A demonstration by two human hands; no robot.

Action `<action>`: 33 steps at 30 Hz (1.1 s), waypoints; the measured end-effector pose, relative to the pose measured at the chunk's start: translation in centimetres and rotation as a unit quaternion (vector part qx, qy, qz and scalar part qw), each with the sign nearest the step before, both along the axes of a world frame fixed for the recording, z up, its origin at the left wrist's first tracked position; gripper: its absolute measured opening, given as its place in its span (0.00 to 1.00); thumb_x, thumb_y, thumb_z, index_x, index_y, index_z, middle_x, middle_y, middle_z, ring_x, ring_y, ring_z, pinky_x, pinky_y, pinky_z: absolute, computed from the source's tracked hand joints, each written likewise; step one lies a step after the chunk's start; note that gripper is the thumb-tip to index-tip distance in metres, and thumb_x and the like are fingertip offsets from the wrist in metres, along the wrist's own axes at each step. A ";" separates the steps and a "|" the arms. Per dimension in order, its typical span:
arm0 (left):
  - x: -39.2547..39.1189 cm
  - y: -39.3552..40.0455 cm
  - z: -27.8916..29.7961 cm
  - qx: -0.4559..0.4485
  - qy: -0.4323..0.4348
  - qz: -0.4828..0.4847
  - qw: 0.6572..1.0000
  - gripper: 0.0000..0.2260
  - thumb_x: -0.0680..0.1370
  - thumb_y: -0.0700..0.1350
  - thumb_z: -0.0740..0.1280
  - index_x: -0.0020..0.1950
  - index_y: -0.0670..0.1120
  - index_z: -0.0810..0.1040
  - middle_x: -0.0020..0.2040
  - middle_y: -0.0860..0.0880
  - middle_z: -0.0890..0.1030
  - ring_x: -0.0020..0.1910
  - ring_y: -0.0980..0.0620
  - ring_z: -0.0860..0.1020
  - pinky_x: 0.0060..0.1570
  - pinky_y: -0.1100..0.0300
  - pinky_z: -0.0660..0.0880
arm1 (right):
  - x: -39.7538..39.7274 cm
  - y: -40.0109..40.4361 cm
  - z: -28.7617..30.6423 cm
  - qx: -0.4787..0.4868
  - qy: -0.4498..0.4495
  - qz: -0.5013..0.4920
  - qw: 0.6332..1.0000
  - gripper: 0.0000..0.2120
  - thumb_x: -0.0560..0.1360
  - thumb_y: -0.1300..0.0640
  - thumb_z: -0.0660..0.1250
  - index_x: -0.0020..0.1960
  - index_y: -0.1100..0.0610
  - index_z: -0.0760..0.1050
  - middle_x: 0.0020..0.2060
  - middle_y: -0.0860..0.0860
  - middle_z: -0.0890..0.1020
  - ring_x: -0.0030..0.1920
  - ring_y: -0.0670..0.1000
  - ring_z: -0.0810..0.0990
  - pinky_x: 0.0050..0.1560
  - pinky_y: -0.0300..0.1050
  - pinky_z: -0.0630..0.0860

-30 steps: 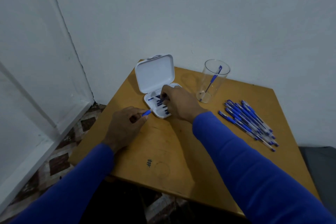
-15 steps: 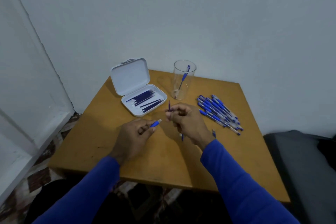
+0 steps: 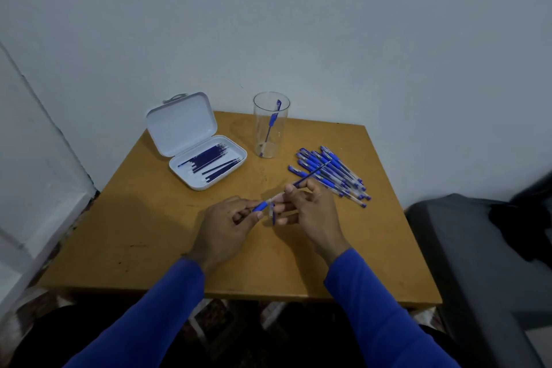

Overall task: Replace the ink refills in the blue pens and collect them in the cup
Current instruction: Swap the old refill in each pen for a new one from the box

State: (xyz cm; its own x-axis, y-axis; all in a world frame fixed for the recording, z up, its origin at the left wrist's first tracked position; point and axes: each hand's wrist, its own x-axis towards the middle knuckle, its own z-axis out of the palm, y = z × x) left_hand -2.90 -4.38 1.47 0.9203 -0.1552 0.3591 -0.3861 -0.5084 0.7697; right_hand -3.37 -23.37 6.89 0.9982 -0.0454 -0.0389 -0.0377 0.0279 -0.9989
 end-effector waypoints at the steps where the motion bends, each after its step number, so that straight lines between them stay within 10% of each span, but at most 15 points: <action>1: 0.0 0.0 -0.1 0.001 -0.001 -0.002 1.000 0.11 0.78 0.46 0.72 0.60 0.53 0.84 0.42 0.57 0.81 0.41 0.54 0.79 0.37 0.67 0.74 | 0.0 0.0 -0.1 -0.001 0.002 0.003 1.000 0.09 0.84 0.59 0.63 0.57 0.66 0.74 0.43 0.60 0.86 0.41 0.58 0.85 0.34 0.48 0.83; 24: -0.4 0.4 -0.2 -0.042 0.015 0.000 0.999 0.11 0.78 0.45 0.72 0.61 0.53 0.83 0.42 0.57 0.81 0.43 0.55 0.79 0.39 0.66 0.76 | 0.2 0.9 0.0 -0.126 0.089 0.074 0.985 0.14 0.79 0.47 0.70 0.49 0.58 0.83 0.32 0.55 0.81 0.25 0.47 0.71 0.22 0.40 0.65; 29: -0.6 0.2 -0.2 -0.055 0.018 0.010 0.998 0.12 0.78 0.45 0.73 0.61 0.51 0.84 0.41 0.57 0.80 0.41 0.55 0.78 0.38 0.68 0.74 | 0.7 0.7 -1.5 -0.231 0.040 -0.082 0.969 0.07 0.82 0.52 0.66 0.50 0.50 0.82 0.43 0.47 0.84 0.42 0.46 0.80 0.41 0.44 0.79; 33: -0.7 0.1 0.0 -0.032 0.020 0.012 0.999 0.12 0.79 0.45 0.71 0.62 0.52 0.82 0.42 0.56 0.80 0.43 0.55 0.77 0.39 0.67 0.75 | 0.4 0.8 -2.3 -0.381 0.037 -0.040 0.923 0.11 0.82 0.59 0.66 0.61 0.51 0.82 0.53 0.45 0.82 0.50 0.41 0.76 0.48 0.33 0.71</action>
